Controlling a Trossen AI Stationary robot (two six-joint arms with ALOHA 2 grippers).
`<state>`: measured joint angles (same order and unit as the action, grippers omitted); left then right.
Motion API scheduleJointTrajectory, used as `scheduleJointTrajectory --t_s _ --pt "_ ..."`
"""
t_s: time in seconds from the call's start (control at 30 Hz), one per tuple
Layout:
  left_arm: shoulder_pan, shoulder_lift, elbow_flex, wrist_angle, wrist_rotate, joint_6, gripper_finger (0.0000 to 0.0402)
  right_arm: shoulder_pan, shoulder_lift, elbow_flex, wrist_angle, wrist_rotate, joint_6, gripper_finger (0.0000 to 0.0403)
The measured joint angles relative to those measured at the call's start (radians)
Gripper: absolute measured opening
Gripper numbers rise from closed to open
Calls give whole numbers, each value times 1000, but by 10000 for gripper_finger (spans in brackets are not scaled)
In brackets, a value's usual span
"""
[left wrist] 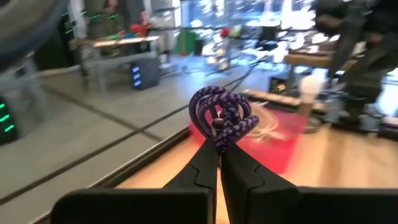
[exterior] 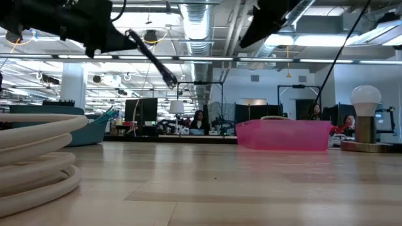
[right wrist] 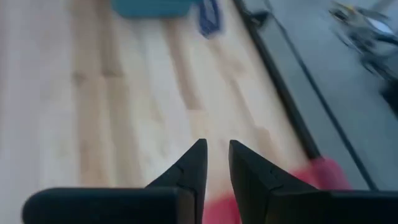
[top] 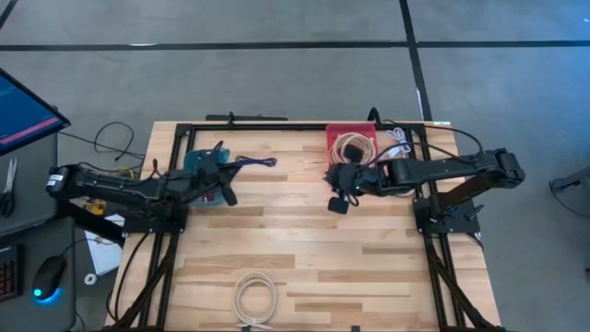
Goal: Pick & Place USB Port
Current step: Put the violet charger cable in the blue bin
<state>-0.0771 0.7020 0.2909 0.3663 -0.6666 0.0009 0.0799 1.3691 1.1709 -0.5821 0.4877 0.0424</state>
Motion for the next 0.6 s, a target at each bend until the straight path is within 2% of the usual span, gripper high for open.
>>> scheduleJointTrajectory --t_s 0.23,0.43,0.6 --pt "-87 -138 0 -166 -260 -20 6 0 -32 0 -191 171 120 59" --pt "-219 -242 0 -176 -542 76 6 -5 -30 -64 -260 228 213 59" --pt "-373 -286 0 -171 -837 159 6 -11 -30 -164 -258 232 285 59"
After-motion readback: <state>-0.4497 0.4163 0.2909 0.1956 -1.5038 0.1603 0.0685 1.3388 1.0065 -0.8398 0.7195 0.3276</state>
